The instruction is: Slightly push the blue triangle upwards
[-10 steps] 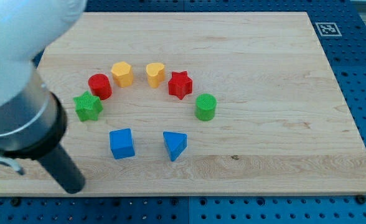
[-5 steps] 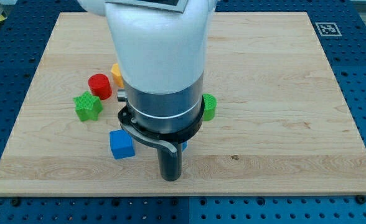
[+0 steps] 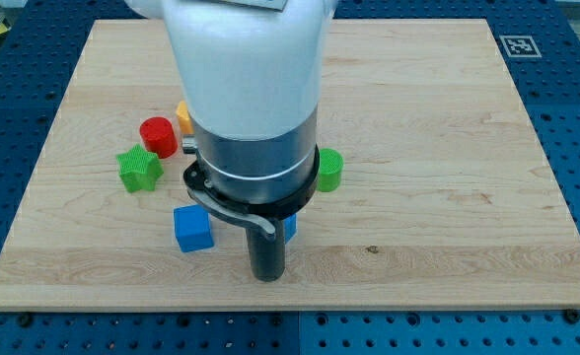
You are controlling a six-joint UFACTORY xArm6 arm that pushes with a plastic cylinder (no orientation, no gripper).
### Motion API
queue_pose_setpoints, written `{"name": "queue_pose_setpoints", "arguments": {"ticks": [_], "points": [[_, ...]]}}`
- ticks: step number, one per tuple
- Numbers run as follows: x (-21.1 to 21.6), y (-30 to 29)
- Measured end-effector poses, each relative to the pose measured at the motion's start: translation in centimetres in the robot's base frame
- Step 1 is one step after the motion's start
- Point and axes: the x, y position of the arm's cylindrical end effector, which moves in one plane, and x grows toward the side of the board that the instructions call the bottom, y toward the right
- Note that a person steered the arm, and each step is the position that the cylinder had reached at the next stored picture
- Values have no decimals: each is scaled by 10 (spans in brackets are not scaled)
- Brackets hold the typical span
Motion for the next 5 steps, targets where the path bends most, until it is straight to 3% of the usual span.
{"name": "queue_pose_setpoints", "arguments": {"ticks": [5], "points": [[-9, 10]]}}
